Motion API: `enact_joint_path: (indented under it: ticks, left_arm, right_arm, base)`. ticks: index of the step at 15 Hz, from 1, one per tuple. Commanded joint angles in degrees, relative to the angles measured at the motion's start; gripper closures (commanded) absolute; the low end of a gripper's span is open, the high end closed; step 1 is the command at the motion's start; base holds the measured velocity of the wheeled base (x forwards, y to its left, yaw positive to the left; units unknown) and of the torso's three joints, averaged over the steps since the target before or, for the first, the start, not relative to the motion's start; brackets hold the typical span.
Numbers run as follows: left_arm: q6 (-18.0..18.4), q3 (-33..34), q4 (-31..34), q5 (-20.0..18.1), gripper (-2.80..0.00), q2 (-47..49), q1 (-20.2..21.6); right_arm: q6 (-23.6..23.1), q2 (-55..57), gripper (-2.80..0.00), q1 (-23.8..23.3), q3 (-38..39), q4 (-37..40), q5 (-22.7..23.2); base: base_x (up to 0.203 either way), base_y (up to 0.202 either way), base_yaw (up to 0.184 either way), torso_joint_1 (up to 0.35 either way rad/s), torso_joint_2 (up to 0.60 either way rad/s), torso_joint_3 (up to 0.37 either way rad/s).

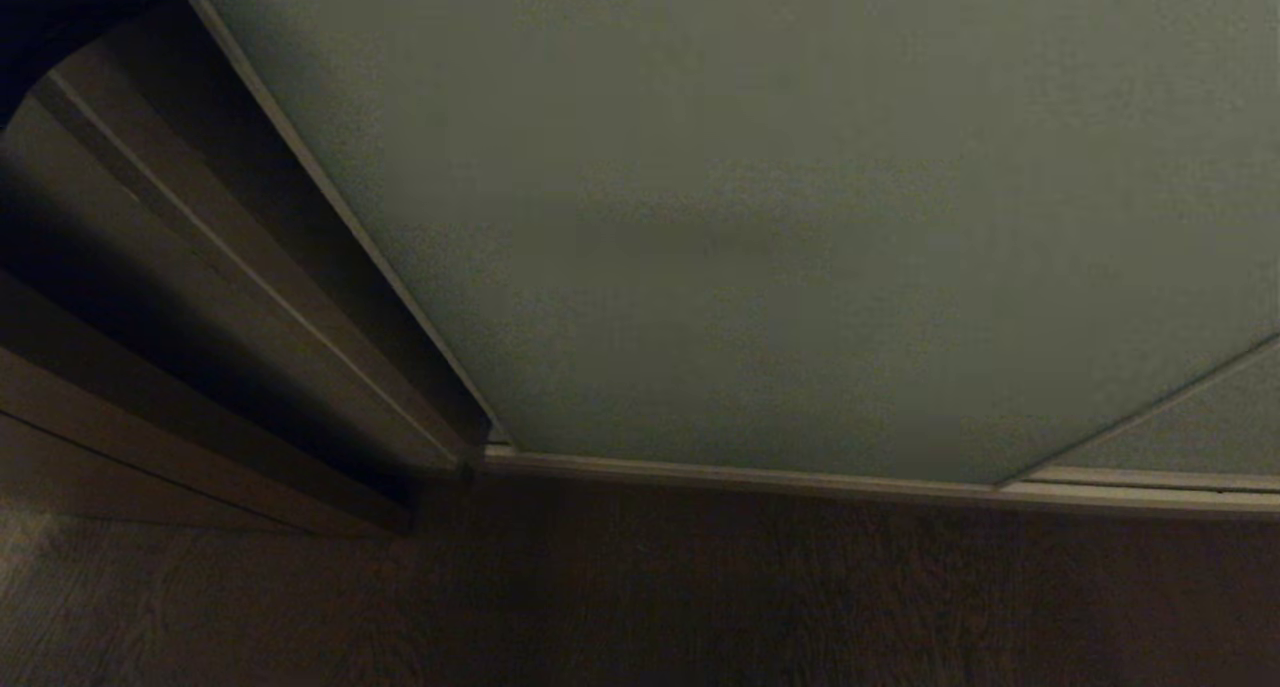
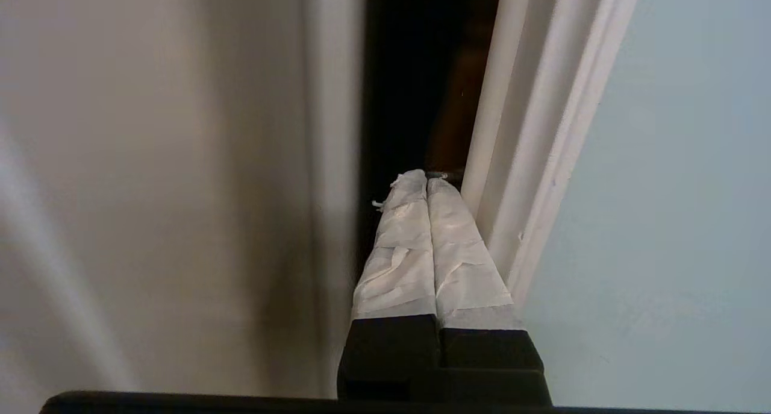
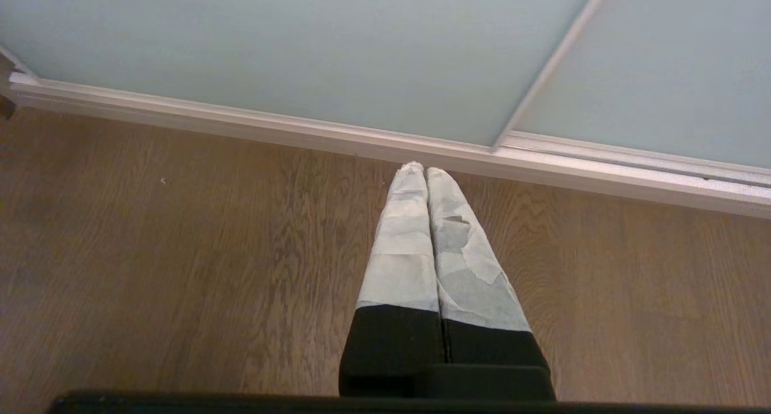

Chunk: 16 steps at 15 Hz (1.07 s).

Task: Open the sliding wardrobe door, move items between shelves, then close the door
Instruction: Open the door

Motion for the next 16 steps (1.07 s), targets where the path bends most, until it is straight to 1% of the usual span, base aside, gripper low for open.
enact_joint_path:
  ticks: [1, 4, 7, 11, 16]
  left_arm:
    - [0.17, -0.23, -0.31, -0.06, 0.0, 1.28, -2.3]
    - [0.18, -2.63, -0.4, -0.04, 0.0, 4.51, -4.92]
    - [0.16, -4.75, -0.68, 0.02, 0.0, 7.8, -9.29]
    - [0.15, -6.99, -0.75, -0.05, 0.0, 10.8, -16.1]
    - [0.26, -7.42, -1.0, -0.06, 0.0, 14.65, -25.52]
  right_arm:
    - [-0.03, -0.01, 0.0, 0.01, 0.07, 0.0, 0.03]
    - [0.01, -0.01, 0.0, 0.01, 0.07, 0.0, 0.03]
    - [-0.03, -0.01, 0.0, 0.01, 0.07, 0.0, 0.03]
    - [-0.01, -0.01, 0.0, 0.01, 0.0, 0.0, 0.03]
    - [-0.03, -0.01, 0.0, 0.01, -0.01, 0.0, 0.03]
  base:
    - [0.0, 0.0, 0.0, 0.0, 0.0, 0.0]
    - [0.0, 0.0, 0.0, 0.0, 0.0, 0.0]
    - [0.0, 0.0, 0.0, 0.0, 0.0, 0.0]
    - [0.0, 0.0, 0.0, 0.0, 0.0, 0.0]
    - [0.0, 0.0, 0.0, 0.0, 0.0, 0.0]
